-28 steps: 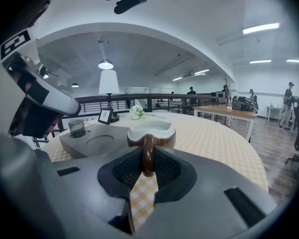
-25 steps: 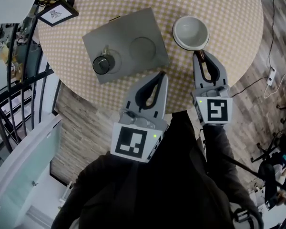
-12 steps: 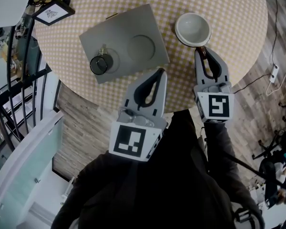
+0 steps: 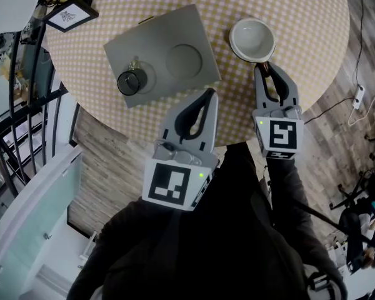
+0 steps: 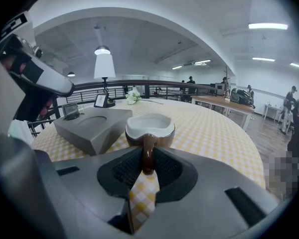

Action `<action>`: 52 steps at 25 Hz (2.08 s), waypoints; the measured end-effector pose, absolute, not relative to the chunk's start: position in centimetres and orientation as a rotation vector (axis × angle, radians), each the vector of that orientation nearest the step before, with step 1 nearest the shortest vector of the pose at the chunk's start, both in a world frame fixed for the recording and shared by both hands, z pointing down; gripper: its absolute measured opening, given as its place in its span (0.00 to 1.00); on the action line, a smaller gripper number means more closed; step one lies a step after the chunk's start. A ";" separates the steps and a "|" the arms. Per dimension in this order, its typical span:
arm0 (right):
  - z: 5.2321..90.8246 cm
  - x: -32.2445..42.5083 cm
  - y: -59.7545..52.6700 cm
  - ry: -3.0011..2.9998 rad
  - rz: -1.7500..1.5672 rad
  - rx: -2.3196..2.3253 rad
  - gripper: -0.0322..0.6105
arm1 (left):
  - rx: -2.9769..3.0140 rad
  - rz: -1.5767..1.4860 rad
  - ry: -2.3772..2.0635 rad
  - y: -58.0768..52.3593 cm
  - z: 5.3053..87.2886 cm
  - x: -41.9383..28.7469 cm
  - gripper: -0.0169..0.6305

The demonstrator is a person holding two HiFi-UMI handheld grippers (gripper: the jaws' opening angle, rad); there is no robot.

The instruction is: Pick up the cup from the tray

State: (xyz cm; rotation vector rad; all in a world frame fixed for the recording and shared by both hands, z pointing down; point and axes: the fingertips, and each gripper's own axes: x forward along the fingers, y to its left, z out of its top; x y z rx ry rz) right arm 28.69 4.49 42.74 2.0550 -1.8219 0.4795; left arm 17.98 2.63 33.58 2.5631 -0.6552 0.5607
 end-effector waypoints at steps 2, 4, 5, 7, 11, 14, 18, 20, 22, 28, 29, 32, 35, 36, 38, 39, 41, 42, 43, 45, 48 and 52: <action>43.0 28.8 4.8 -1.806 0.490 2.051 0.13 | 2.566 0.558 -0.657 2.8 33.4 18.0 0.03; 43.1 28.8 4.7 -1.804 0.478 2.044 0.13 | 2.568 0.556 -0.660 3.0 33.3 18.0 0.03; 43.1 28.8 4.7 -1.805 0.469 2.040 0.13 | 2.568 0.555 -0.662 3.0 33.3 18.0 0.04; 43.3 28.8 4.6 -1.797 0.470 2.035 0.13 | 2.571 0.551 -0.669 3.1 33.1 17.9 0.03; 43.2 28.7 5.1 -1.797 0.497 2.036 0.24 | 2.581 0.544 -0.685 3.6 32.5 17.6 0.04; 42.8 28.4 5.6 -1.813 0.485 2.038 0.24 | 2.597 0.548 -0.693 4.1 32.0 17.2 0.04; 41.7 28.0 6.5 -1.827 0.490 2.049 0.24 | 2.638 0.542 -0.697 4.4 31.3 16.7 0.04; 40.4 27.9 7.3 -1.836 0.499 2.074 0.24 | 2.635 0.513 -0.717 4.5 30.8 16.4 0.04; 38.9 28.1 7.9 -1.851 0.473 2.096 0.24 | 2.643 0.466 -0.747 4.3 30.0 16.3 0.03; 32.1 26.5 8.8 -2.004 0.257 2.107 0.13 | 2.670 0.331 -0.859 5.0 27.2 15.2 0.03; 31.1 25.9 8.9 -2.044 0.230 2.098 0.11 | 2.675 0.314 -0.876 5.4 26.7 14.9 0.04; 28.9 23.4 9.3 -2.180 0.243 2.040 0.07 | 2.692 0.269 -0.926 6.5 25.3 13.9 0.04; 26.6 20.3 9.6 -2.324 0.284 1.957 0.06 | 2.707 0.219 -1.005 7.3 23.7 12.3 0.04; 25.7 19.1 9.6 -2.366 0.271 1.929 0.06 | 2.710 0.202 -1.036 7.4 23.1 11.6 0.04; 24.0 17.2 9.5 -2.432 0.231 1.879 0.06 | 2.720 0.171 -1.096 7.7 22.1 10.3 0.04; 23.2 16.4 9.6 -2.455 0.212 1.859 0.06 | 2.724 0.156 -1.126 7.9 21.5 9.6 0.03; 21.8 15.2 9.8 -2.498 0.179 1.824 0.06 | 2.722 0.116 -1.193 8.3 20.4 8.2 0.03; 21.2 14.6 10.0 -2.520 0.162 1.808 0.06 | 2.721 0.095 -1.228 8.6 19.9 7.3 0.03; 20.7 14.1 10.2 -2.539 0.147 1.792 0.06 | 2.719 0.077 -1.261 8.9 19.5 6.4 0.04; 20.1 13.1 10.6 -2.566 0.125 1.762 0.06 | 2.711 0.052 -1.319 9.5 18.8 4.7 0.03; 19.7 12.3 10.5 -2.606 0.099 1.705 0.06 | 2.696 0.016 -1.404 9.8 17.8 3.3 0.04; 19.1 11.3 10.4 -2.636 0.073 1.653 0.06 | 2.693 -0.008 -1.448 10.0 17.0 2.7 0.04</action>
